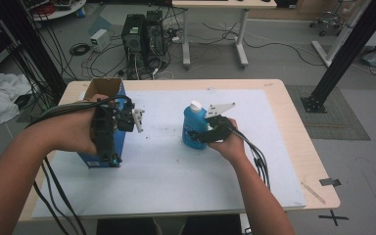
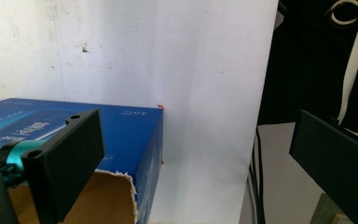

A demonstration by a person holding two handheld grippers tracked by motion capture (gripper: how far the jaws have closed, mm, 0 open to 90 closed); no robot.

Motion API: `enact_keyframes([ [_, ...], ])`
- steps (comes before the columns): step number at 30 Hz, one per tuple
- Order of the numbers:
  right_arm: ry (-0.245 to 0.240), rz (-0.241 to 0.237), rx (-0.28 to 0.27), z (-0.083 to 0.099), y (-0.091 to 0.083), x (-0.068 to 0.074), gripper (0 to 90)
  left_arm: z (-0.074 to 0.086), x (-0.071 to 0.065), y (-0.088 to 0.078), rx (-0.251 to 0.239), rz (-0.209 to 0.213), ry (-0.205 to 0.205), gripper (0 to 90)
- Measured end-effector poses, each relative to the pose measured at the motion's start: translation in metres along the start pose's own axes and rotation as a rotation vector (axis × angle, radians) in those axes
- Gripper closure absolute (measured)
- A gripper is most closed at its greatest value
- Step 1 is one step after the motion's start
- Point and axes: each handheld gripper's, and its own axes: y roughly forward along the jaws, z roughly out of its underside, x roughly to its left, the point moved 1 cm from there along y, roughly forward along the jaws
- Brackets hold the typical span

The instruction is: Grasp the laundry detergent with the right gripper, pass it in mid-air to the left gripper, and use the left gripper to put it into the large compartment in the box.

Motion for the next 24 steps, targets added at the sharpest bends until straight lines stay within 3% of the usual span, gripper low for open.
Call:
enact_keyframes([
  [14, -0.037, -0.011, 0.017, -0.005, -0.009, 0.007, 46.1, -0.007, 0.004, 0.002, 0.008, 0.003, -0.007, 3.2],
  [22, -0.075, -0.053, -0.013, -0.016, -0.028, 0.023, 46.1, -0.013, 0.002, -0.001, -0.002, -0.005, 0.006, 3.2],
  [24, -0.11, -0.082, -0.003, -0.02, -0.034, 0.034, 46.1, -0.016, 0.001, -0.002, -0.007, -0.007, 0.008, 3.2],
])
